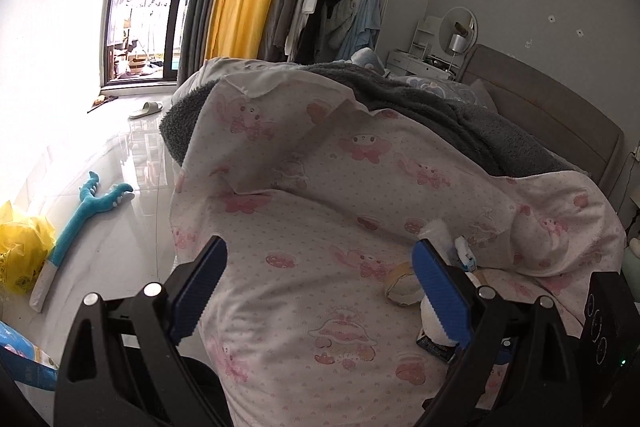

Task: Collect trash
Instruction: 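Grasp the second black curved piece with the right gripper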

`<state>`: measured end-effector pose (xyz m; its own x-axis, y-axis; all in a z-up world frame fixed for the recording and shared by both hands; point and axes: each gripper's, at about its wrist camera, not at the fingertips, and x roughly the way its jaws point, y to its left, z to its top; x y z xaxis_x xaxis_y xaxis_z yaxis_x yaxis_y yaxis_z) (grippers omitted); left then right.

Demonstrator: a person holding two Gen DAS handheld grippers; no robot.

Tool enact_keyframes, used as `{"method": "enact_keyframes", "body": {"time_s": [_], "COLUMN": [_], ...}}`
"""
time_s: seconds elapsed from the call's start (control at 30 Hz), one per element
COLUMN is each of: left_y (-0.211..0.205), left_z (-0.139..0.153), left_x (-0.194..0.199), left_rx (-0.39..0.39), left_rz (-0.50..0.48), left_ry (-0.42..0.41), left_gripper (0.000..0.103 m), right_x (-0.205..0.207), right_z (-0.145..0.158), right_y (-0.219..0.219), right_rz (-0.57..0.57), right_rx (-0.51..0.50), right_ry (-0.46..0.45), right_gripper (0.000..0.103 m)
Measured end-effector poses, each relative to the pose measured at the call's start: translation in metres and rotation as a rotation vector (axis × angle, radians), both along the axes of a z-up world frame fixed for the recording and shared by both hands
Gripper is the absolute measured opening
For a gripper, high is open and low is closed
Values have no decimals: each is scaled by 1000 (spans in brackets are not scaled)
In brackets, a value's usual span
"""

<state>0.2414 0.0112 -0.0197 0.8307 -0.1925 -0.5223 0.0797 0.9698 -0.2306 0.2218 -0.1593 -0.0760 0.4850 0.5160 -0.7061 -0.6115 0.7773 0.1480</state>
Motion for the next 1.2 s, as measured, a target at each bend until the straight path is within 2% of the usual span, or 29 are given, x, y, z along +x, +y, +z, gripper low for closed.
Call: {"method": "enact_keyframes", "body": {"time_s": [0.2, 0.37, 0.43, 0.53, 0.67, 0.93, 1.2], "left_y": [-15, -25, -30, -40, -49, -57, -74], "left_z": [-2, -4, -4, -5, -10, -12, -22], "left_x": [4, 7, 7, 8, 10, 8, 4], "left_rx": [-2, -15, -21, -26, -27, -7, 13], "left_rz": [-20, -34, -47, -76, -94, -117, -219], "left_ry": [-3, -3, -2, -2, 11, 17, 54], "left_gripper": [95, 95, 95, 95, 95, 94, 89], "right_x": [-2, -6, -7, -8, -13, -16, -9], "right_z": [-9, -17, -18, -18, -12, 5, 28], "right_y": [-12, -19, -21, -24, -26, -47, -82], "right_rz": [7, 14, 13, 15, 28, 14, -76], "right_rx": [-7, -37, -50, -68, -76, 5, 141], "right_ry": [23, 30, 25, 5, -27, -3, 5], "right_gripper": [57, 41, 29, 22, 21, 20, 20]}}
